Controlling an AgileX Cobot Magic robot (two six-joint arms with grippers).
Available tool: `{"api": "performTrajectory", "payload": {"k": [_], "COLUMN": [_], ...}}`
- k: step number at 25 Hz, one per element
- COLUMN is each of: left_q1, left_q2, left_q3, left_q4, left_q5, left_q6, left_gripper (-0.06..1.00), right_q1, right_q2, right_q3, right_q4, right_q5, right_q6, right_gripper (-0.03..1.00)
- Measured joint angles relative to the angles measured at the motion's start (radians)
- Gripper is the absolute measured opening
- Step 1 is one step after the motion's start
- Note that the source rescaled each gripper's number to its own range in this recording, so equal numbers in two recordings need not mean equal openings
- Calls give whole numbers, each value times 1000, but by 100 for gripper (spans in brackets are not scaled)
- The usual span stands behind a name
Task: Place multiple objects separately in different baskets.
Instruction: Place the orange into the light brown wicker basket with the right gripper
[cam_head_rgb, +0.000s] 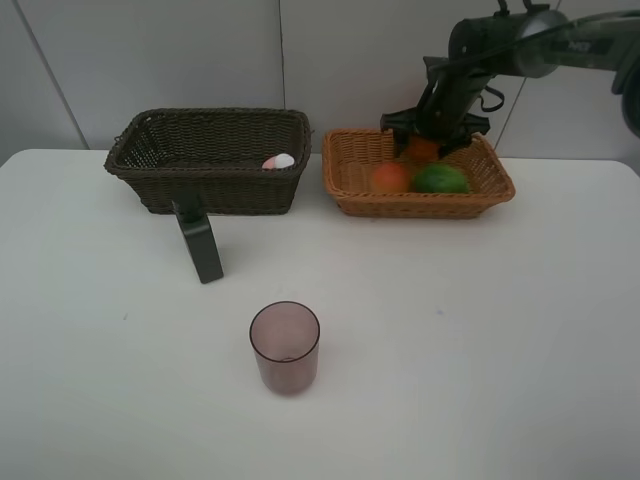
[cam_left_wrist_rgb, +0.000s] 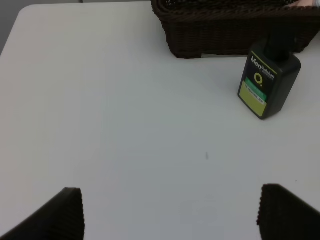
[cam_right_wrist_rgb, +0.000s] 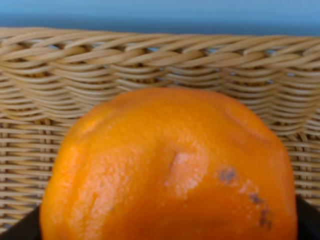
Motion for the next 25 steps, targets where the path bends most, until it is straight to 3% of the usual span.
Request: {"api": "performTrajectory", "payload": {"k": [2, 5, 7, 12, 16, 19, 25], "left_q1": [0, 0, 0, 0, 0, 0, 0], "left_q2": [0, 0, 0, 0, 0, 0, 0], "left_q3": [0, 0, 0, 0, 0, 0, 0], "left_q4": [0, 0, 0, 0, 0, 0, 0], "left_q5": [0, 0, 0, 0, 0, 0, 0], "left_q6": [0, 0, 0, 0, 0, 0, 0], "left_gripper": [90, 90, 90, 90, 90, 90, 90], "right_q1": [0, 1, 2, 4, 23, 37, 40], "right_q2": [0, -2, -9, -60, -134, -264, -649], "right_q3": [0, 0, 0, 0, 16, 138, 561], "right_q4": [0, 0, 0, 0, 0, 3, 3], "right_q5": [0, 0, 3, 26, 123, 154, 108], "right_q6": [0, 0, 0, 0, 0, -3, -20], "right_gripper": [67, 87, 93, 96, 96, 96, 96]}}
